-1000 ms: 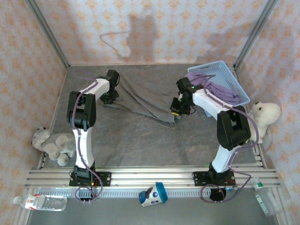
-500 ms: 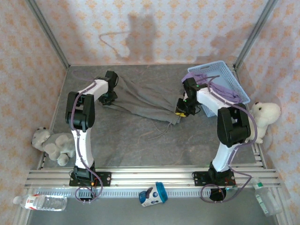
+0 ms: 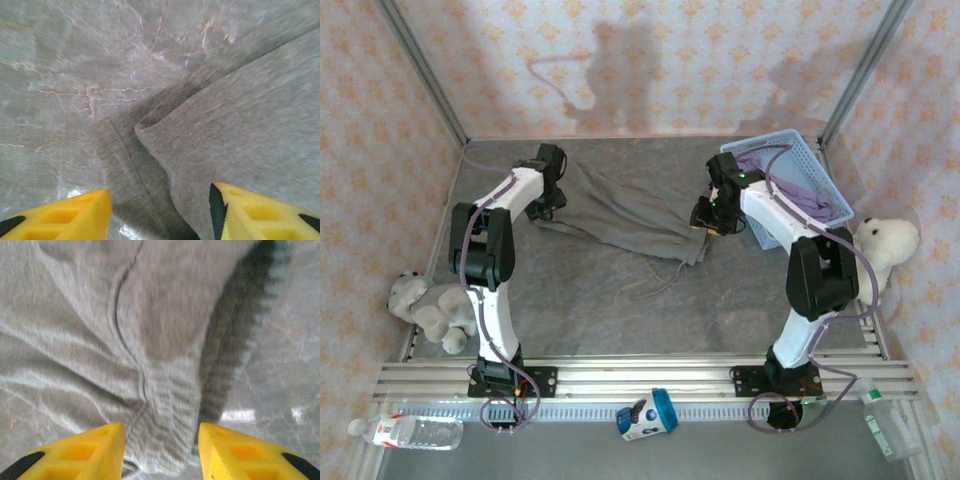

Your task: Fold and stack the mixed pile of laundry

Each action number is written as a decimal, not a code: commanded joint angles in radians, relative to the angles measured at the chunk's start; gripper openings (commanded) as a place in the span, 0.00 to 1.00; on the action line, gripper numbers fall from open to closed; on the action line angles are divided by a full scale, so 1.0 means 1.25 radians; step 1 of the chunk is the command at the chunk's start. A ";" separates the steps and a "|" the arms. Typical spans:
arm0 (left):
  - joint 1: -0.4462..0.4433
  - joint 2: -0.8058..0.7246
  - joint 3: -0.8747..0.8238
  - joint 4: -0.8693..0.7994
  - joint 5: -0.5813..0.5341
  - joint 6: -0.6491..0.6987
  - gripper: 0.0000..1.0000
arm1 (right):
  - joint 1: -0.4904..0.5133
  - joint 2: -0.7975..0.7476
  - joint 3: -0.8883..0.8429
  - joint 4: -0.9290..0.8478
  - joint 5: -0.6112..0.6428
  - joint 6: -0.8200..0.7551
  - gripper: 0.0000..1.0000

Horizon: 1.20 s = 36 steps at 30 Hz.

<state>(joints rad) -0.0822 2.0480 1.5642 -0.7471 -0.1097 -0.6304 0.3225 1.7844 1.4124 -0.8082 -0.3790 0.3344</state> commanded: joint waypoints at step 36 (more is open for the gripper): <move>0.032 0.068 0.118 -0.029 -0.023 0.044 0.43 | -0.032 0.133 -0.037 0.067 0.030 0.075 0.35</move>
<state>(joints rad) -0.0498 2.1326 1.6802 -0.7437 -0.1196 -0.5991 0.2886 1.9247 1.3586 -0.7090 -0.3592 0.4118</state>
